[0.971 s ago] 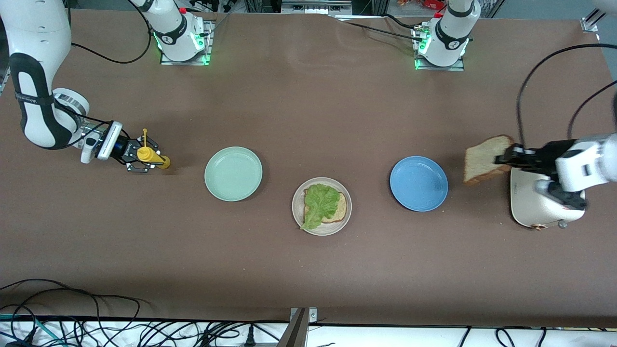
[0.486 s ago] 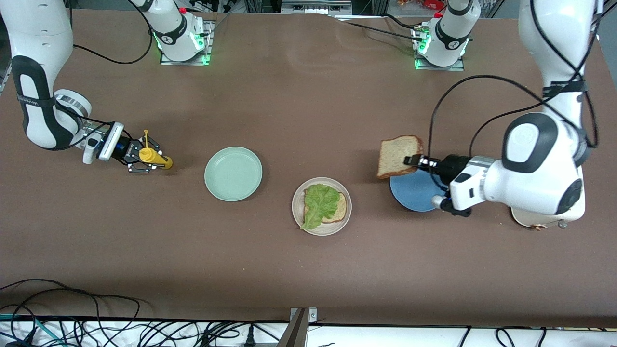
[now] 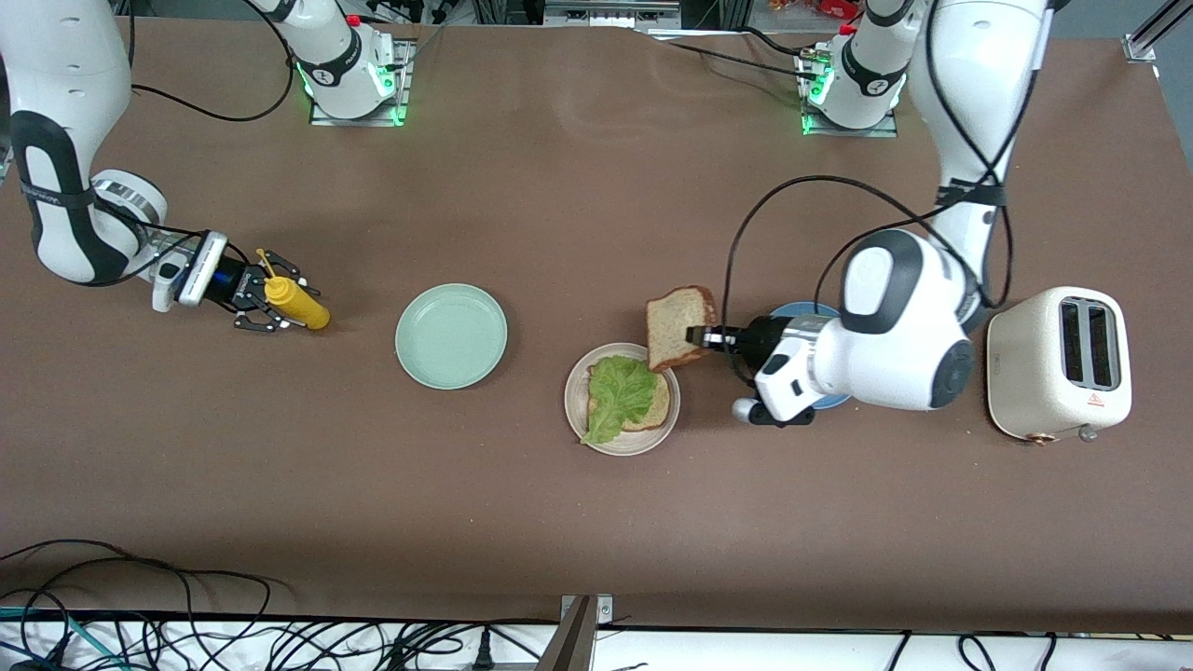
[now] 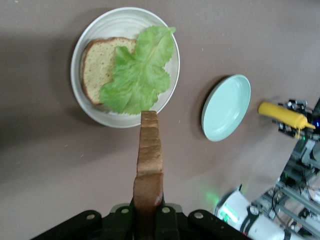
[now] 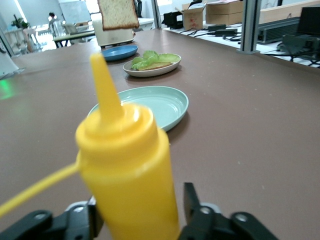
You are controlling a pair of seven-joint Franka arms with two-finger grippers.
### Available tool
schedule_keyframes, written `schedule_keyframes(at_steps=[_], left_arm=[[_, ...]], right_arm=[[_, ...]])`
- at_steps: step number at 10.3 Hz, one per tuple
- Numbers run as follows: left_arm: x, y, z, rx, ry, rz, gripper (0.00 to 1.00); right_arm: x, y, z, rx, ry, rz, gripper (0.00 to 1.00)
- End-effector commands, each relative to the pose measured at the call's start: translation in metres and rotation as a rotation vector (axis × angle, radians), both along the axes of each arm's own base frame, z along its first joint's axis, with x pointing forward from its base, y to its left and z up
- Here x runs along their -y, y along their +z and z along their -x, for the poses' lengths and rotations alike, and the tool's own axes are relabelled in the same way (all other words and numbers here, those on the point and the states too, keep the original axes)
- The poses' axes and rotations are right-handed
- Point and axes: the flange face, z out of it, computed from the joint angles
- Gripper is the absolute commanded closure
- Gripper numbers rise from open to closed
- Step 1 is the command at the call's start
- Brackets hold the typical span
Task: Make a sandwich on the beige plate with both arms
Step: 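Lower the mustard with the right gripper while the left gripper carries bread, then lay the bread on the lettuce while the right gripper withdraws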
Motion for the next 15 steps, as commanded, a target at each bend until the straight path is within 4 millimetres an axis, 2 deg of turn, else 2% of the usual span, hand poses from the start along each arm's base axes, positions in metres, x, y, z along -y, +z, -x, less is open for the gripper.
schedule_keyframes(at_steps=[1, 3, 5, 7, 9, 11, 12, 14, 15], left_arm=[[0.031, -0.013, -0.007, -0.012, 0.118, 0.038, 1.0], [0.049, -0.027, -0.008, -0.064, 0.225, 0.063, 1.0], [0.063, -0.043, -0.009, -0.033, 0.271, 0.062, 1.0], [0.066, -0.05, -0.016, -0.044, 0.342, 0.107, 1.0], [0.067, -0.055, -0.021, -0.047, 0.367, 0.117, 1.0], [0.065, -0.064, -0.024, -0.035, 0.39, 0.109, 1.0], [0.064, -0.07, -0.025, -0.033, 0.399, 0.103, 1.0], [0.063, -0.081, -0.024, -0.043, 0.399, 0.095, 1.0], [0.062, -0.087, -0.024, -0.048, 0.399, 0.09, 1.0]], right_arm=[[0.026, -0.004, 0.007, -0.005, 0.01, -0.015, 0.02], [0.046, 0.006, 0.002, -0.011, 0.046, 0.022, 0.01], [0.067, 0.037, -0.023, -0.054, 0.11, 0.096, 0.01], [0.085, 0.092, -0.057, -0.173, 0.157, 0.161, 0.01], [0.096, 0.165, -0.096, -0.314, 0.159, 0.245, 0.01], [0.095, 0.232, -0.128, -0.447, 0.104, 0.326, 0.01], [0.091, 0.259, -0.137, -0.525, 0.06, 0.366, 0.01], [0.093, 0.317, -0.145, -0.717, -0.094, 0.532, 0.01], [0.09, 0.339, -0.146, -0.778, -0.172, 0.575, 0.01]])
